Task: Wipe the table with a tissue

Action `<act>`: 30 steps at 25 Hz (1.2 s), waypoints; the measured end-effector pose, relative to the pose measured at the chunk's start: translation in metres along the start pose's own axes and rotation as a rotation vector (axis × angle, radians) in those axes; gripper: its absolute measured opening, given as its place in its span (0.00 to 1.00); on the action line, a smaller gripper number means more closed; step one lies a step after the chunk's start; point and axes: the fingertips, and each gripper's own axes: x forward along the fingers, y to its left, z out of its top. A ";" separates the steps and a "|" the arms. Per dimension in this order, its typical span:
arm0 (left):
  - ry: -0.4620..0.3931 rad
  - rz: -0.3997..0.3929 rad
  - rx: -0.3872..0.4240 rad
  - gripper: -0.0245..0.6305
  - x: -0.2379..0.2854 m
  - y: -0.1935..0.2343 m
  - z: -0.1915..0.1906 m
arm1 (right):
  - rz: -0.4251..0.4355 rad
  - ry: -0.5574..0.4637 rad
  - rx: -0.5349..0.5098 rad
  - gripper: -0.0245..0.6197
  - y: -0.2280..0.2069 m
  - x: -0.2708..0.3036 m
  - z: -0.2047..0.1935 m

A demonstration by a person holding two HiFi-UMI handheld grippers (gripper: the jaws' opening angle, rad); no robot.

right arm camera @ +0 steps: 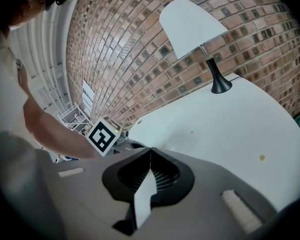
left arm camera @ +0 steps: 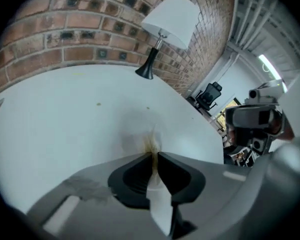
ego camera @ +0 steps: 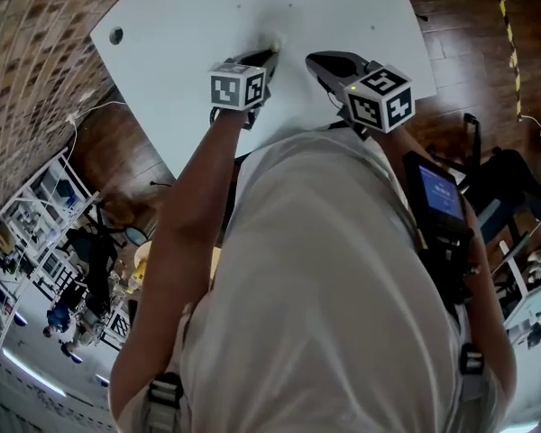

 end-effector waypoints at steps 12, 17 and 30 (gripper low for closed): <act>-0.243 0.270 -0.122 0.11 -0.057 0.089 0.030 | -0.033 0.052 -0.135 0.05 -0.009 -0.006 -0.001; -0.241 0.328 -0.107 0.11 -0.049 0.111 0.054 | -0.041 0.067 -0.152 0.05 -0.015 -0.017 -0.005; -0.177 0.420 -0.086 0.11 -0.019 0.138 0.092 | -0.104 0.040 -0.093 0.05 -0.044 -0.055 -0.006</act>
